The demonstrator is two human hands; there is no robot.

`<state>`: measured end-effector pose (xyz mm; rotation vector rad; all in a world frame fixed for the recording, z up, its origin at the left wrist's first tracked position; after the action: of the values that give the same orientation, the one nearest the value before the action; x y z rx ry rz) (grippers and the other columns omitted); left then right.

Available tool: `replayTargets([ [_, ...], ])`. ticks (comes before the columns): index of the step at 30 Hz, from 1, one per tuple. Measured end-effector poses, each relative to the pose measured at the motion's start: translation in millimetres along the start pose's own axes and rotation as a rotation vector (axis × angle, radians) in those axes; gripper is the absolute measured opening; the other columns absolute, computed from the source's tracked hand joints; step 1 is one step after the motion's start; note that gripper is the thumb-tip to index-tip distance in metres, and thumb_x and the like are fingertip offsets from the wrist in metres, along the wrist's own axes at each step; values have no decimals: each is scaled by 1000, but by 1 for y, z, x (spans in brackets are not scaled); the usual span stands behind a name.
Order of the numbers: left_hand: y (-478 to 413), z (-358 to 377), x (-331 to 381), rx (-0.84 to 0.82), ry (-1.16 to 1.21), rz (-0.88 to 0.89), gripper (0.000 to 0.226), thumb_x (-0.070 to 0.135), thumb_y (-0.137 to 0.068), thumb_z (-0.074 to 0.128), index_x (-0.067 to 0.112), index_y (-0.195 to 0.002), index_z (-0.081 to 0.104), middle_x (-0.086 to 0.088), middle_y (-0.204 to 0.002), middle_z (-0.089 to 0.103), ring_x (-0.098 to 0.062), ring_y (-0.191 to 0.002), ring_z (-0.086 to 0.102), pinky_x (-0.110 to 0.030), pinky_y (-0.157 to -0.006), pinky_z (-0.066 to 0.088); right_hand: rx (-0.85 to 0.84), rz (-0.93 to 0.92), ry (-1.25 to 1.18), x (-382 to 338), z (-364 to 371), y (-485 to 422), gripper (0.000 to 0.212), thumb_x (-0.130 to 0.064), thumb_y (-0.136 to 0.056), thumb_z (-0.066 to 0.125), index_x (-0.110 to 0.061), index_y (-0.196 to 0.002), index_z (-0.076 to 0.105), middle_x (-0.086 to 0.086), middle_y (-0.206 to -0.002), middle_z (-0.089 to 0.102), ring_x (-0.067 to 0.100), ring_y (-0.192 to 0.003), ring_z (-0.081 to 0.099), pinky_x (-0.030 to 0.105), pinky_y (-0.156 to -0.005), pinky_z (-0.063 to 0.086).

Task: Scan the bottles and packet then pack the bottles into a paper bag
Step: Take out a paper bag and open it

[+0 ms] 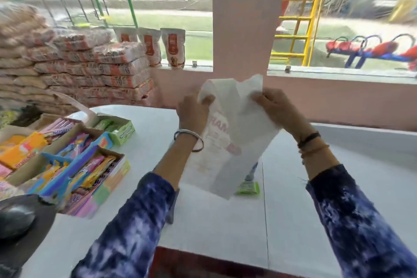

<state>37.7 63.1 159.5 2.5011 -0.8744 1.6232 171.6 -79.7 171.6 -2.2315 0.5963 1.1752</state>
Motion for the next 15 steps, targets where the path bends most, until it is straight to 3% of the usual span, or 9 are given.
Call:
replayTargets([
  [2, -24, 7, 14, 238, -38, -55, 52, 30, -75, 72, 3, -113, 49, -21, -125, 51, -37, -117, 42, -42, -99, 33, 179, -192, 169, -15, -10, -29, 32, -14, -92, 51, -19, -60, 49, -2, -57, 45, 14, -53, 39, 27, -54, 32],
  [4, -35, 14, 19, 420, 98, -121, 52, 27, -67, 78, 5, -99, 44, -20, -113, 49, -31, -104, 43, -39, -93, 31, 388, -371, 268, -28, -14, -45, 22, -11, -89, 55, -7, -67, 56, 7, -55, 47, 23, -51, 40, 32, -52, 29],
  [5, -41, 23, 21, 405, 222, -138, 46, 25, -67, 79, 8, -89, 42, -17, -97, 51, -26, -90, 45, -38, -87, 35, 469, -446, 307, -33, -13, -53, 19, -9, -87, 57, -3, -69, 57, 7, -54, 46, 23, -50, 40, 31, -50, 26],
  [7, -48, 51, 8, 176, 486, -208, 28, 18, -77, 71, 9, -73, 45, -12, -72, 49, -23, -64, 44, -39, -71, 44, 545, -510, 387, -33, -3, -63, 19, -11, -84, 61, -4, -67, 56, -1, -55, 42, 19, -48, 35, 25, -44, 20],
  [8, -48, 65, -3, 40, 638, -265, 17, 15, -83, 63, 8, -76, 50, -12, -72, 52, -22, -60, 47, -40, -68, 48, 539, -514, 425, -27, 5, -68, 20, -13, -83, 62, -6, -66, 56, -3, -56, 43, 18, -48, 36, 23, -42, 22],
  [9, -44, 77, -12, -95, 823, -322, 8, 14, -88, 56, 6, -90, 54, -13, -82, 56, -21, -65, 53, -38, -69, 49, 510, -500, 454, -17, 15, -71, 20, -15, -82, 63, -8, -65, 57, -2, -58, 48, 18, -48, 39, 21, -41, 28],
  [11, -39, 97, -32, -301, 1048, -384, 32, 31, -92, 50, 8, -115, 50, -11, -99, 60, -19, -86, 59, -32, -77, 50, 417, -394, 434, 12, 37, -79, 19, -21, -82, 65, -11, -66, 62, 2, -73, 62, 19, -55, 49, 25, -43, 40],
  [13, -36, 108, -50, -393, 959, -425, 55, 51, -86, 47, 8, -120, 54, -6, -107, 65, -19, -99, 63, -33, -88, 51, 336, -268, 396, 40, 60, -82, 21, -21, -80, 67, -14, -64, 58, -3, -82, 58, 19, -63, 51, 22, -46, 34],
  [15, -41, 115, -71, -327, 856, -514, 48, 45, -87, 53, 10, -120, 59, -7, -104, 68, -20, -94, 65, -36, -87, 52, 226, -128, 362, 66, 83, -86, 25, -17, -79, 66, -17, -63, 46, -7, -78, 50, 22, -67, 50, 25, -48, 30],
])
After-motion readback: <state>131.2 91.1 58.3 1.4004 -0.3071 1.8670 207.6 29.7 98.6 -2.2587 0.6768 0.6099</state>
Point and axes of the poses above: each hand's wrist, its own y-axis away from the middle knuckle, its own z-axis out of the palm, x = y × z, the point moved 3 cm from there along -y, towards the middle knuckle
